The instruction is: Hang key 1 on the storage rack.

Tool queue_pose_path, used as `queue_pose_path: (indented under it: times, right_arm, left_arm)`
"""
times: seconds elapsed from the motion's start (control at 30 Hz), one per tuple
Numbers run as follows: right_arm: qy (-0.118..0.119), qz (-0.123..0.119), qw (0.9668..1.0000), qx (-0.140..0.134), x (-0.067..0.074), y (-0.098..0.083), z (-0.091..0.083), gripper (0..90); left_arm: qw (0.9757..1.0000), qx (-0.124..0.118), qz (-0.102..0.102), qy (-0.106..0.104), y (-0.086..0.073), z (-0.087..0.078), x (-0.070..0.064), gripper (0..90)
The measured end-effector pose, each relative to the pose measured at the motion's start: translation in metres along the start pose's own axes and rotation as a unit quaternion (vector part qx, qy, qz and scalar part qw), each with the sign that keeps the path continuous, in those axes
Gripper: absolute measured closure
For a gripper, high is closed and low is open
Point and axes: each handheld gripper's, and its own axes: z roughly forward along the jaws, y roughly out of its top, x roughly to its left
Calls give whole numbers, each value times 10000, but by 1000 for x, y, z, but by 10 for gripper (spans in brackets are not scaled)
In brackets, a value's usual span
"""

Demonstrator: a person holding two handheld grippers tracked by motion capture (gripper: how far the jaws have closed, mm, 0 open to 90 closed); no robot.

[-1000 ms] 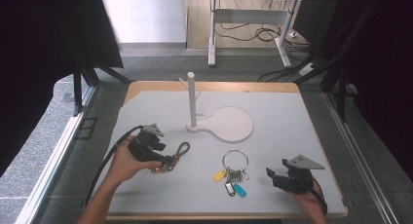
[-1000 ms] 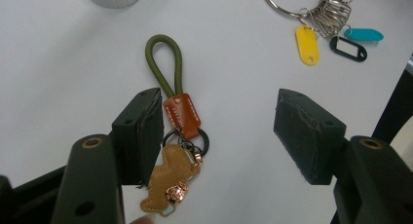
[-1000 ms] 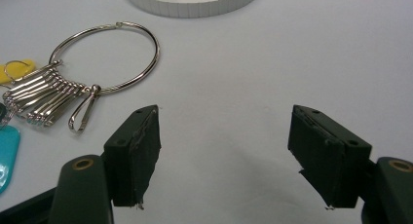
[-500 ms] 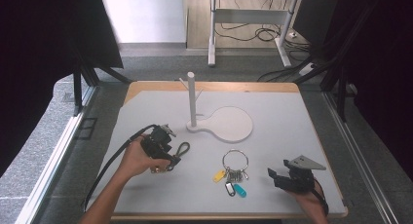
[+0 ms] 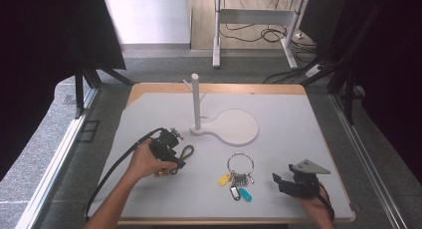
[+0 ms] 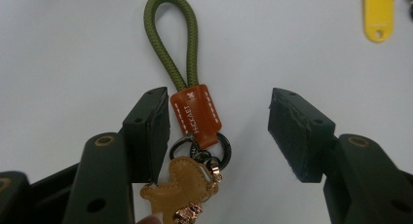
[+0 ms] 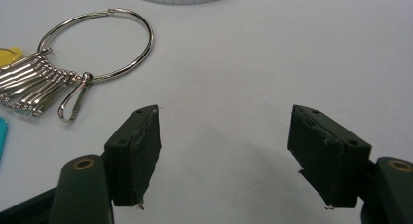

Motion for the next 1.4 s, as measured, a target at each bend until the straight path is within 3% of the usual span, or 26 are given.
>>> queue_pose_path:
  times: [0.47, 0.83, 1.1, 1.4]
  right_arm:
    - [-8, -34, 10000, 39, 1, -1, 1, 279]
    - [-33, -19, 10000, 29, 0, 0, 0, 280]
    - [-42, -18, 10000, 53, 0, 0, 1, 280]
    - [-108, 38, 9999, 55, -3, -1, 1, 282]
  left_arm:
    - [9992, 373, -123, 115, 4, 23, 6, 469]
    - [9987, 394, -111, 305, 4, 29, 4, 571]
    - [9984, 385, -57, 418, 3, 29, 3, 628]
    - [9984, 438, 156, 306, 2, 27, 4, 661]
